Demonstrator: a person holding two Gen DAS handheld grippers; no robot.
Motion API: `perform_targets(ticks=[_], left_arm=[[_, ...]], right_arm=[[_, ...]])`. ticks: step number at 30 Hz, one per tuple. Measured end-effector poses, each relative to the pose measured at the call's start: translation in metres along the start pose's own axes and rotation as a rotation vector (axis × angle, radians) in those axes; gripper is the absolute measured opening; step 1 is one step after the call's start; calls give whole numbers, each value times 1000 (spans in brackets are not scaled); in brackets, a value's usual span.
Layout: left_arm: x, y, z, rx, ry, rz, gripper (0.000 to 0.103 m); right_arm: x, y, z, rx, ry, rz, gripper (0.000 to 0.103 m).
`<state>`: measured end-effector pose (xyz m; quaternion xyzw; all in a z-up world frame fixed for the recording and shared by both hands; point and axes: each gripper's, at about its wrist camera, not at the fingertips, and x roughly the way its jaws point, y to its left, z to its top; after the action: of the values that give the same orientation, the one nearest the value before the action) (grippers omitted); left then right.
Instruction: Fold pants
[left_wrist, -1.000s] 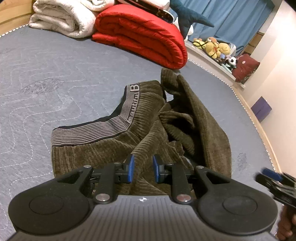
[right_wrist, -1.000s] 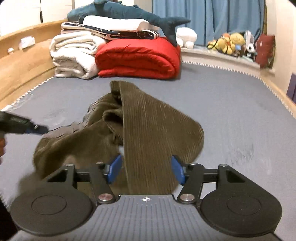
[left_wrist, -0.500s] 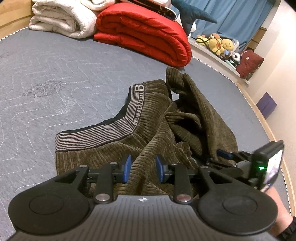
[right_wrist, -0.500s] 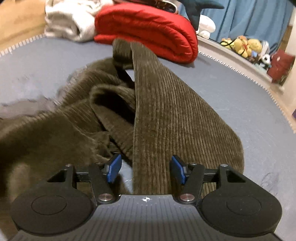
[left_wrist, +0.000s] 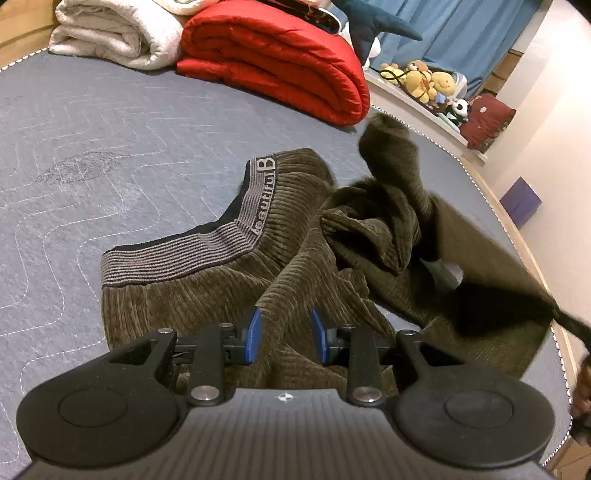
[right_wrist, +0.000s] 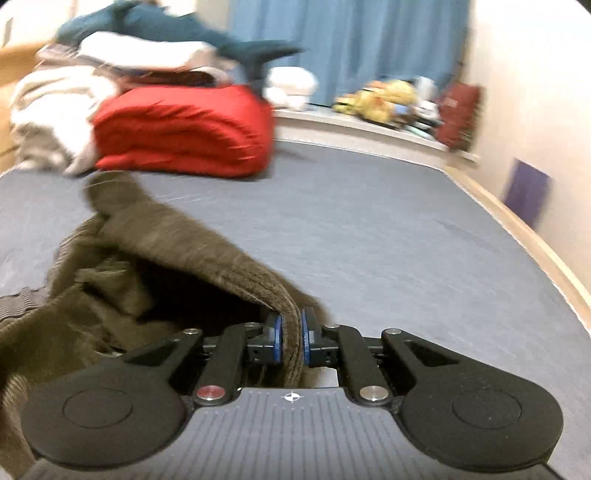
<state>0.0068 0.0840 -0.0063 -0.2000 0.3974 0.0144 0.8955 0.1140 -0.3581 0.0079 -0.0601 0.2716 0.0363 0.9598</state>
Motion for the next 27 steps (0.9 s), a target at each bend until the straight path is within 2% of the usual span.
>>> perform_targets(ticks=[3,6,8,9,10,12,14,16,18,20,24,25,27], left_arm=[[-2,-2,-3,1,7,-9,33],[-2,-8,-5,7,18,-24,33],[-2,-15,-8,19,24,-22,33],[-2,-19,-9,23,24,-27,33],[-1,-22,-10,27,25,-29,33],[0,-28,-13,37,26,-32,34],[2,-33,-15,51,25,-29,40],[6,-37,-17,67,25,-19,40],[12,-36,-18,76,27,-2,40],[17,-35,-18,78,31,13,40],[23,-28,-15,81,27,45,40],[23,-26,-15,80,27,50,40],[25,-23,-14,80,28,59,40]], right_arm=[[-22,-71,-29,111,109,-47,9],[-27,-134,-80,274,335,-55,9],[-23,-151,-119,273,493,-30,10],[-21,-153,-135,247,540,-10,11],[-21,-152,-142,209,559,-44,17],[-29,-151,-137,155,515,-91,28],[-43,-149,-117,143,383,-113,31],[-52,-138,-99,146,243,-84,48],[-46,-121,-88,132,164,-23,51],[-25,-88,-82,51,148,39,51],[20,-11,-88,-189,189,167,52],[13,8,-92,-238,200,182,55],[27,35,-104,-350,226,192,61]])
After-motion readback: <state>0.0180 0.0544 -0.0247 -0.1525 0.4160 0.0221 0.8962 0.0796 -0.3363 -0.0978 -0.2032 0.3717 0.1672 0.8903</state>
